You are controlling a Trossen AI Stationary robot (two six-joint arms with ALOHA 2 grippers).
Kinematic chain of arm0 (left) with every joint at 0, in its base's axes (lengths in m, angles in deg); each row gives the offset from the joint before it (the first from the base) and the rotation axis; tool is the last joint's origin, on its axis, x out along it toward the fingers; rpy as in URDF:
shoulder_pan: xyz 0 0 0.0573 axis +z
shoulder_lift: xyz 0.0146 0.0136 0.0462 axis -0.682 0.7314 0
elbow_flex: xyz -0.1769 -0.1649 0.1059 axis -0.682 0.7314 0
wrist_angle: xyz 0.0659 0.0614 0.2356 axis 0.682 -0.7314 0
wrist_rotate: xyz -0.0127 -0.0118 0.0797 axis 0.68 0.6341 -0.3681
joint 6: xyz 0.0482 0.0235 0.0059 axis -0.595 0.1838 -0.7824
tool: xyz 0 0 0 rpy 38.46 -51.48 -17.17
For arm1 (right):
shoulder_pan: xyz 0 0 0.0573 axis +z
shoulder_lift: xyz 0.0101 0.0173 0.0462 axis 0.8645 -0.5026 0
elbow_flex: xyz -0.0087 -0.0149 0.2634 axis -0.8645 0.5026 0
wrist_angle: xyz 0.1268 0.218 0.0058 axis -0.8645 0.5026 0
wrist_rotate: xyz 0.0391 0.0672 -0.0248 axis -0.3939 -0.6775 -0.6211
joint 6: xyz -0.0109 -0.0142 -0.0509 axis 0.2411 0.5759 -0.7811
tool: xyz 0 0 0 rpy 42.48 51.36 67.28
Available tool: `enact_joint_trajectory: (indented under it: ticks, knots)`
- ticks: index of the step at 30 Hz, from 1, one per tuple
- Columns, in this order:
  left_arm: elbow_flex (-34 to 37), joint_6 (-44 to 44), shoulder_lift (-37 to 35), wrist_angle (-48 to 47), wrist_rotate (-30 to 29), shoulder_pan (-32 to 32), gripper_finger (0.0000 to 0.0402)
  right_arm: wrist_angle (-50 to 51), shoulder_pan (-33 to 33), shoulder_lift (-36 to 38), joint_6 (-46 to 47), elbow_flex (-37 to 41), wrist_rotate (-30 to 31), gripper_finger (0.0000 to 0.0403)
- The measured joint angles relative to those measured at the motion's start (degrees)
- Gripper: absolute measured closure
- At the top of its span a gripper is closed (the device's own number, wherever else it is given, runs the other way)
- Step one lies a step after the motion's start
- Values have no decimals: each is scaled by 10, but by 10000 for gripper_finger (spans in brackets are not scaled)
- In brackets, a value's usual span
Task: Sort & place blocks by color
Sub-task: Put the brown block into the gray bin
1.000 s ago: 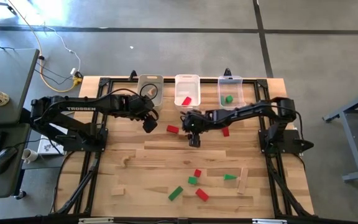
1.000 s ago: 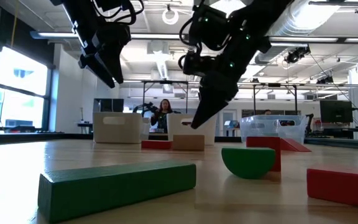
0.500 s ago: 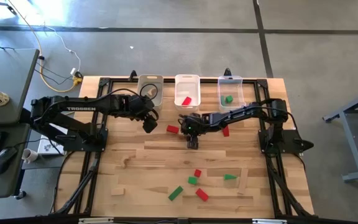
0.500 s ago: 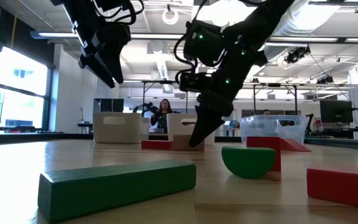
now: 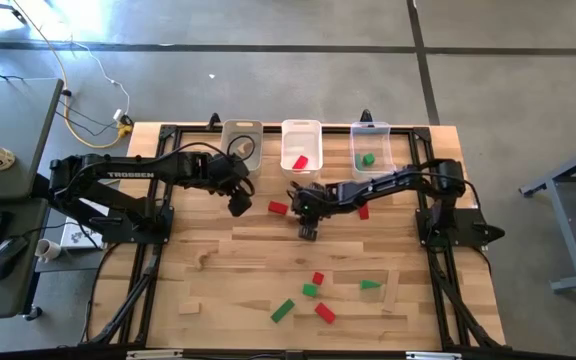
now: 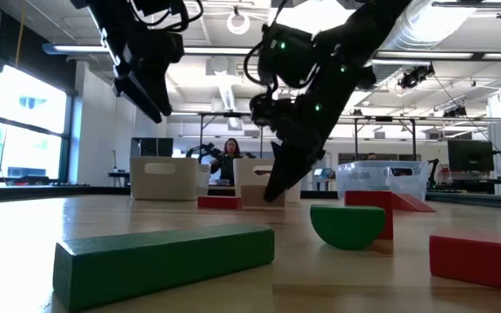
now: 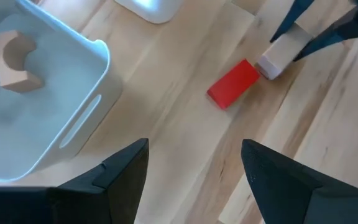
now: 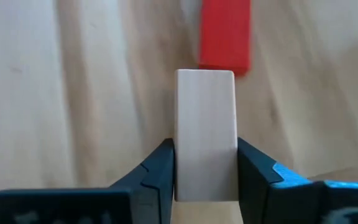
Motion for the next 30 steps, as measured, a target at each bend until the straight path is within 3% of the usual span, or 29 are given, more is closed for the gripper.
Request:
enact_joint_trajectory:
  ticks: [4,11,26,30]
  knots:
    - [0,-31,-3,10,14,-2,158,-4,11,30,22,0,2,301]
    - [0,-55,-3,95,71,-5,158,-5,18,95,25,0,62,301]
    - [0,-104,-4,248,174,-8,158,-9,5,209,-2,0,27,301]
    - [0,-108,-4,285,176,-13,158,-11,5,225,-2,0,21,301]
